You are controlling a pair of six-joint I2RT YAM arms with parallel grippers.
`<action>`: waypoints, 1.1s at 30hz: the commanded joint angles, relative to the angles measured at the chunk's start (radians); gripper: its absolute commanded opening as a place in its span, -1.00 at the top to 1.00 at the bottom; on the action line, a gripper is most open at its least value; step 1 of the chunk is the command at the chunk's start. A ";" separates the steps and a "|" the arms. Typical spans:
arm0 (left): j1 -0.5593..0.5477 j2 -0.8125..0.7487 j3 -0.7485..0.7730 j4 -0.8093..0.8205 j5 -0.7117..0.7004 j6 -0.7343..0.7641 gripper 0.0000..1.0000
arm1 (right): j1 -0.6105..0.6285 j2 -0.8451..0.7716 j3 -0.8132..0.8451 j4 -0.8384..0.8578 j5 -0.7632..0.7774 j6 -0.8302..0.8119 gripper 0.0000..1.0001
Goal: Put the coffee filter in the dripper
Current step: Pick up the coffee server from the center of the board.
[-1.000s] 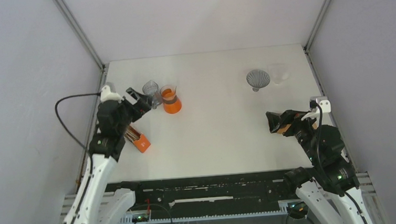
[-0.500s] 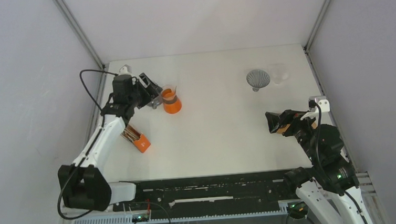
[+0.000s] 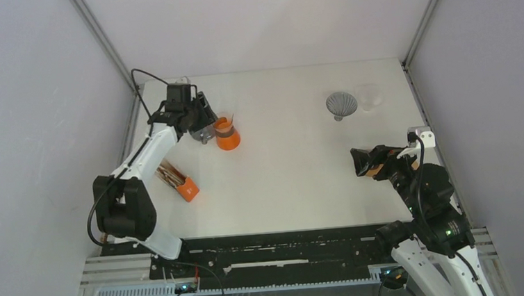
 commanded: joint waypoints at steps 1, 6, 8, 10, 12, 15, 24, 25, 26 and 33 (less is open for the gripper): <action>-0.020 0.030 0.084 -0.042 -0.052 0.059 -0.15 | 0.001 0.010 0.011 0.018 -0.003 -0.001 -1.00; -0.034 0.092 0.142 -0.086 -0.079 0.084 -0.03 | -0.002 0.014 0.010 0.019 -0.008 0.000 -1.00; -0.042 0.110 0.158 -0.097 -0.093 0.092 0.01 | -0.003 0.014 0.009 0.019 -0.010 0.001 -1.00; -0.048 0.127 0.170 -0.105 -0.105 0.100 0.02 | -0.005 0.016 0.009 0.019 -0.010 0.002 -1.00; -0.052 0.149 0.183 -0.114 -0.109 0.107 0.06 | -0.003 0.017 0.010 0.019 -0.011 0.001 -1.00; -0.057 0.175 0.203 -0.124 -0.113 0.113 0.14 | -0.005 0.017 0.009 0.020 -0.013 0.001 -1.00; -0.081 0.224 0.244 -0.153 -0.112 0.136 0.39 | -0.007 0.021 0.009 0.021 -0.016 0.004 -1.00; -0.085 0.226 0.248 -0.154 -0.105 0.141 0.44 | -0.008 0.022 0.009 0.021 -0.017 0.004 -1.00; -0.088 0.227 0.252 -0.156 -0.101 0.143 0.50 | -0.008 0.021 0.008 0.021 -0.019 0.004 -1.00; -0.128 0.228 0.285 -0.170 -0.063 0.187 0.88 | -0.010 0.016 0.006 0.020 -0.021 0.005 -1.00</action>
